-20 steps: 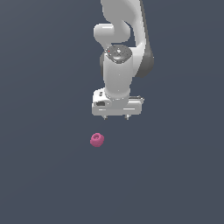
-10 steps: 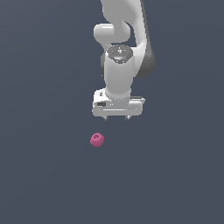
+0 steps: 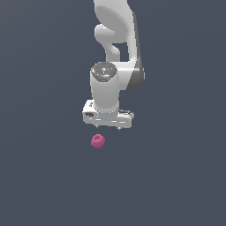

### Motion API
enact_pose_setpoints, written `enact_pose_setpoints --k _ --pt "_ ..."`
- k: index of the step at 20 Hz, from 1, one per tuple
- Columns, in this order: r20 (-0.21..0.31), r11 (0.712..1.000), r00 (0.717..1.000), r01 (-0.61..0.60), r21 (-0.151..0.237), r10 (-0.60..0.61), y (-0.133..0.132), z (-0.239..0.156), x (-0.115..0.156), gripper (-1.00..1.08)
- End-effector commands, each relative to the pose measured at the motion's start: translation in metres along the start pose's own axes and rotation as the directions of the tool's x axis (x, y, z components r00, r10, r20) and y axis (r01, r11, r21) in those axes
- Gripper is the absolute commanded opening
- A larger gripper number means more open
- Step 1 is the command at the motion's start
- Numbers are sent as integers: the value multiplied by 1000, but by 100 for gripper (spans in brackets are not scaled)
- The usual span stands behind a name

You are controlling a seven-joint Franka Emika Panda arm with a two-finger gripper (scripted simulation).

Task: Pick up the object and move it to a goal position.

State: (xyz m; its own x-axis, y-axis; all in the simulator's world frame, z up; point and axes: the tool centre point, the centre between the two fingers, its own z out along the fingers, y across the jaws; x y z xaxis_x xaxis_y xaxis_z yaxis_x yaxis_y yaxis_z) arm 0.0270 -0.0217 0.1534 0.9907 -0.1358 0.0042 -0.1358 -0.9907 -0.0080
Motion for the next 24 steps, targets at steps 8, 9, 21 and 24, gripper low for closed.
enact_pose_setpoints --k 8,9,21,24 --pt "3 985 985 -171 -7 171 47 40 23 100" --pt "3 984 984 -179 -8 179 50 42 24 100" --pt "3 982 982 -191 -9 191 54 63 24 100" --pt "3 981 981 -193 -9 193 54 80 24 100"
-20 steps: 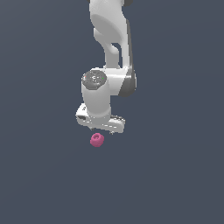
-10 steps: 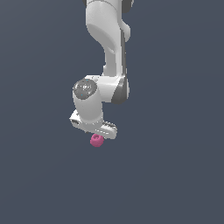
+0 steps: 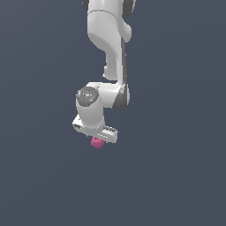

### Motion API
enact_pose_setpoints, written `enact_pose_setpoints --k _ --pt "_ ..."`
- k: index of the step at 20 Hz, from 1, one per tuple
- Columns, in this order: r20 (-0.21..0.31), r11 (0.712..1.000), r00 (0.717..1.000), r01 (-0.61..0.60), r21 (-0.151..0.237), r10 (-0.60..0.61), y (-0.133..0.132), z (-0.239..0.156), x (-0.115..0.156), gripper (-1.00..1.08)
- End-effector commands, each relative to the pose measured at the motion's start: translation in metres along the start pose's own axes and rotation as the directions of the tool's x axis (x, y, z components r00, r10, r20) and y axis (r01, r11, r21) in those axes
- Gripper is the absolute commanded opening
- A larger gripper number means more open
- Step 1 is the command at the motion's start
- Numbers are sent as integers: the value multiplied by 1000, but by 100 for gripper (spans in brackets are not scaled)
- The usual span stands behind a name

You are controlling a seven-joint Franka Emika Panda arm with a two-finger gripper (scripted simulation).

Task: Pick up the object and move it to a goal position.

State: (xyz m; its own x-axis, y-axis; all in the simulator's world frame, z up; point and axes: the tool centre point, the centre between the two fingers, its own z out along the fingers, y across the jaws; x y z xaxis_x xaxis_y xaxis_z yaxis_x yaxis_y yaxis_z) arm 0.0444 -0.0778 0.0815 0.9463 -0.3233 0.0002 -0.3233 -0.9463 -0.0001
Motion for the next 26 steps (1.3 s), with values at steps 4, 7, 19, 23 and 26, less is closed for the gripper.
enact_pose_setpoints --k 4,7,19,23,26 --pt "0 1000 1000 -2 0 2 0 22 0 100" --pt "0 1000 1000 -2 0 2 0 24 1 100" --pt "0 1000 1000 -2 0 2 0 24 1 -100" --pt "0 1000 1000 -2 0 2 0 20 0 -100" --pt "0 1000 1000 -2 0 2 -1 11 -2 -100"
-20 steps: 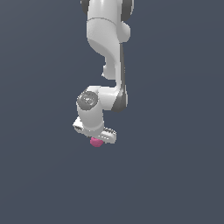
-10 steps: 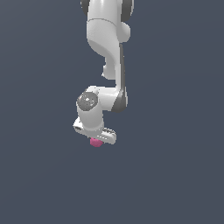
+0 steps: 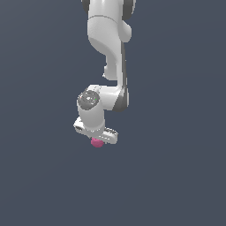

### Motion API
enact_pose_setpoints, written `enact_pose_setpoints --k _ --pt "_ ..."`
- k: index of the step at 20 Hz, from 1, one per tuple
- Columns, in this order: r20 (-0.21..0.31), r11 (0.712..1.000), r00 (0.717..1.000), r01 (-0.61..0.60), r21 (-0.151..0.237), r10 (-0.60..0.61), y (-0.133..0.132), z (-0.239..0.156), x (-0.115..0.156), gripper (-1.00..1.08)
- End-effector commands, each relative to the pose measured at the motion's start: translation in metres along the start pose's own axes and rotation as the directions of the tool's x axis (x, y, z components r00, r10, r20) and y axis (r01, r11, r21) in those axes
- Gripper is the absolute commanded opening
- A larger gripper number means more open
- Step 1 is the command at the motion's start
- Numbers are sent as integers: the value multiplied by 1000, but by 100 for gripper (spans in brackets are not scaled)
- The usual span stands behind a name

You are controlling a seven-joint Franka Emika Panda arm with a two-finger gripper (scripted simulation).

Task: Pick up the object and move it to a goal position.

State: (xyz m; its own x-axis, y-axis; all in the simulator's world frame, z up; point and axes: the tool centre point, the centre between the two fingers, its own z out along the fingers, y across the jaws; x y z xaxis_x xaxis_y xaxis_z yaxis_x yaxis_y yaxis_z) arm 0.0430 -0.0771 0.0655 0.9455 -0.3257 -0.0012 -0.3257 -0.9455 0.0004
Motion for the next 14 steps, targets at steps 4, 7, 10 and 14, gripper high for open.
enact_pose_setpoints --k 4,7,10,14 --pt "-1 1000 1000 0 0 0 -2 -23 -6 -100" --pt "-1 1000 1000 0 1 0 -4 -44 -11 -100" --pt "-1 1000 1000 0 1 0 -6 -69 -18 -100" --pt "-1 1000 1000 0 1 0 -10 -112 -30 -100"
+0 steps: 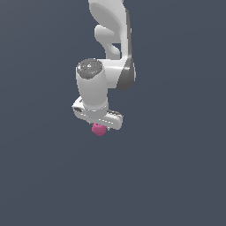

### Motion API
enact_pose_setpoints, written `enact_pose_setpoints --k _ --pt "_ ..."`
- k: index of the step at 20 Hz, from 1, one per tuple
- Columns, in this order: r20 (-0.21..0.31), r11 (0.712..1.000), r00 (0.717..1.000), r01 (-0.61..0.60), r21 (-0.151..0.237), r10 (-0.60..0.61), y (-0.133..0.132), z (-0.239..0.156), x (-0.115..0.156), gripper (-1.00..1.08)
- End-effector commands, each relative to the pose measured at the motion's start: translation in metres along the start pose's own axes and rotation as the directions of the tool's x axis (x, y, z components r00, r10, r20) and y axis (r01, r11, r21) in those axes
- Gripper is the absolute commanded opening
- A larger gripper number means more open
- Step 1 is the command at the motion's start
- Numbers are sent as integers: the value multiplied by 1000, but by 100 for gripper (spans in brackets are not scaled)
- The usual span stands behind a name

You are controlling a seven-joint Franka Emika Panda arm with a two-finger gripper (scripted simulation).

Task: Pick up the object and move it to a goal position.

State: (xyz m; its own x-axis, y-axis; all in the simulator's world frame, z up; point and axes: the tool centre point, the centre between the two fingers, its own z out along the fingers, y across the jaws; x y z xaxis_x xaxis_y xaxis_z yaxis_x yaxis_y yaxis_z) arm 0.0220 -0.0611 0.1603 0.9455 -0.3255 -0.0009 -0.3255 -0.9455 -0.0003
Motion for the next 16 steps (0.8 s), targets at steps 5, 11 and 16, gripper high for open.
enact_pose_setpoints --k 5,11,16 --pt "-1 1000 1000 0 0 0 -6 -75 -19 -100" --pt "-1 1000 1000 0 0 0 -11 -135 -33 -100" --pt "-1 1000 1000 0 -1 0 -15 -171 -41 -100"
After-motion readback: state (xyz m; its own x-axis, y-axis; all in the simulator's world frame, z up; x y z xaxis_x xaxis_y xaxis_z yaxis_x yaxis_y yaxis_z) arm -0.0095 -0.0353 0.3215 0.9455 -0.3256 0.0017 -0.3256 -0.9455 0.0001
